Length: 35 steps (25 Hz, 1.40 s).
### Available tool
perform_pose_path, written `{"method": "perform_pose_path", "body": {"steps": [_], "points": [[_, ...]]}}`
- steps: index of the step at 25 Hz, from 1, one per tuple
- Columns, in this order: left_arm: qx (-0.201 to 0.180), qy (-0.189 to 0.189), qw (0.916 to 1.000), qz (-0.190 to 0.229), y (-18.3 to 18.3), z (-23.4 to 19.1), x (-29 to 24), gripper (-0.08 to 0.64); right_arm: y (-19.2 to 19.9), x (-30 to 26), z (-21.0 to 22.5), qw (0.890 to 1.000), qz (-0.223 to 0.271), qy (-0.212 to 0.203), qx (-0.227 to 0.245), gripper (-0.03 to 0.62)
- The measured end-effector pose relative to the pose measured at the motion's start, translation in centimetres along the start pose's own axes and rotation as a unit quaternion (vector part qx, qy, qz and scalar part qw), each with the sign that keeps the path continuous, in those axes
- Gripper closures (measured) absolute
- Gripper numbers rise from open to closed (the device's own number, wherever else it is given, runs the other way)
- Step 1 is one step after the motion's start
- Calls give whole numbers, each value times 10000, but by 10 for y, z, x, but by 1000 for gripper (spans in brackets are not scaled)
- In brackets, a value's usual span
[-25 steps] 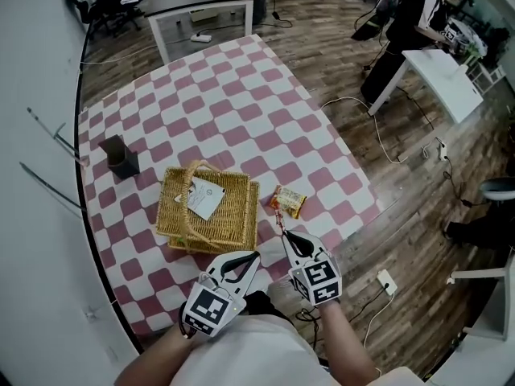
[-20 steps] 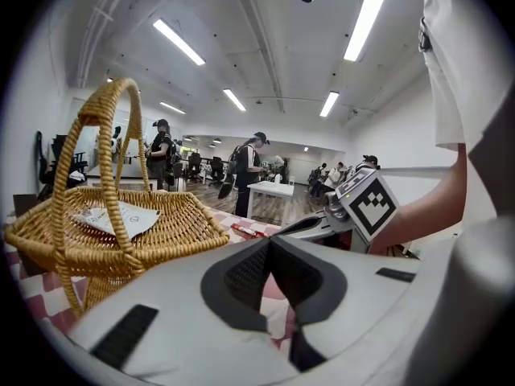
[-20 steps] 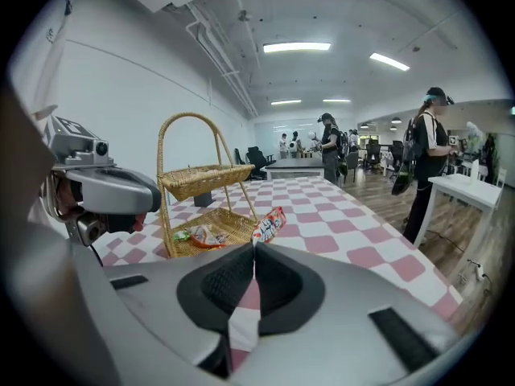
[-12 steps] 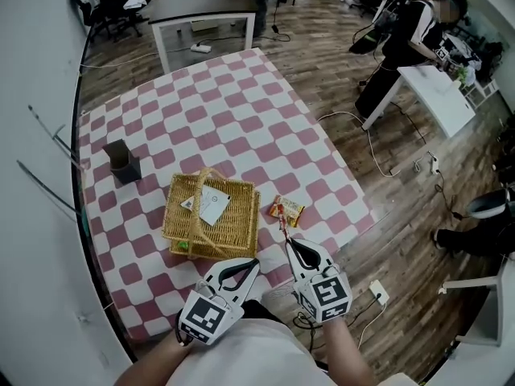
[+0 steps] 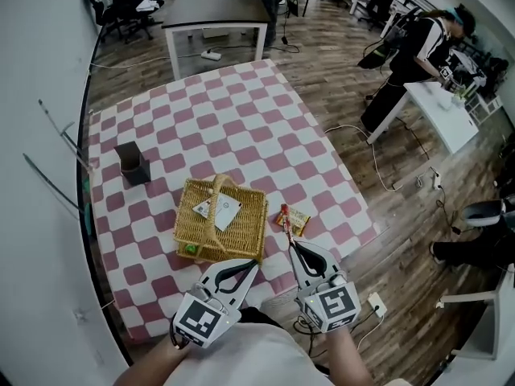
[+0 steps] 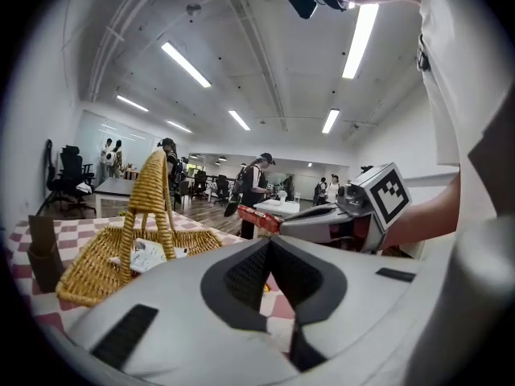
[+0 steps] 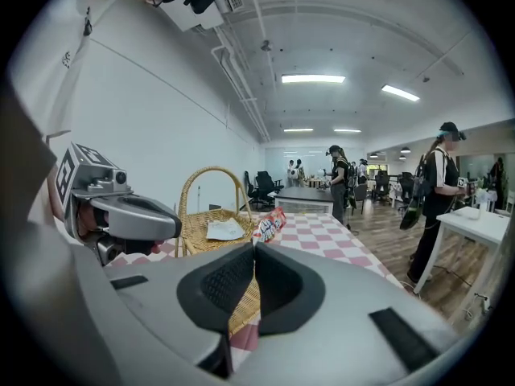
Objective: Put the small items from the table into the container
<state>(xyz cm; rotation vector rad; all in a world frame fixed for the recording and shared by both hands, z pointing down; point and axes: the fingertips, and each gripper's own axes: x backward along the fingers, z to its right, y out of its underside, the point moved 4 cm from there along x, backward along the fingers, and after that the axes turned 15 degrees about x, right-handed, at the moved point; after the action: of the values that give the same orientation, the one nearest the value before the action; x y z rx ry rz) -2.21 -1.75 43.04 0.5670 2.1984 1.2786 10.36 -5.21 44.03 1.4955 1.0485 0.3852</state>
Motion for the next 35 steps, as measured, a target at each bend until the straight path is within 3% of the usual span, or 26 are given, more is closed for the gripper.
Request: {"method": "perform_pose_path", "body": {"steps": [20, 35], "points": [[72, -547, 9980, 292, -15, -22, 29, 569, -37, -37, -32, 9935, 389, -915, 548, 569], [172, -1000, 9936, 488, -17, -37, 47, 569, -50, -63, -61, 9761, 268, -1859, 1095, 569]]}}
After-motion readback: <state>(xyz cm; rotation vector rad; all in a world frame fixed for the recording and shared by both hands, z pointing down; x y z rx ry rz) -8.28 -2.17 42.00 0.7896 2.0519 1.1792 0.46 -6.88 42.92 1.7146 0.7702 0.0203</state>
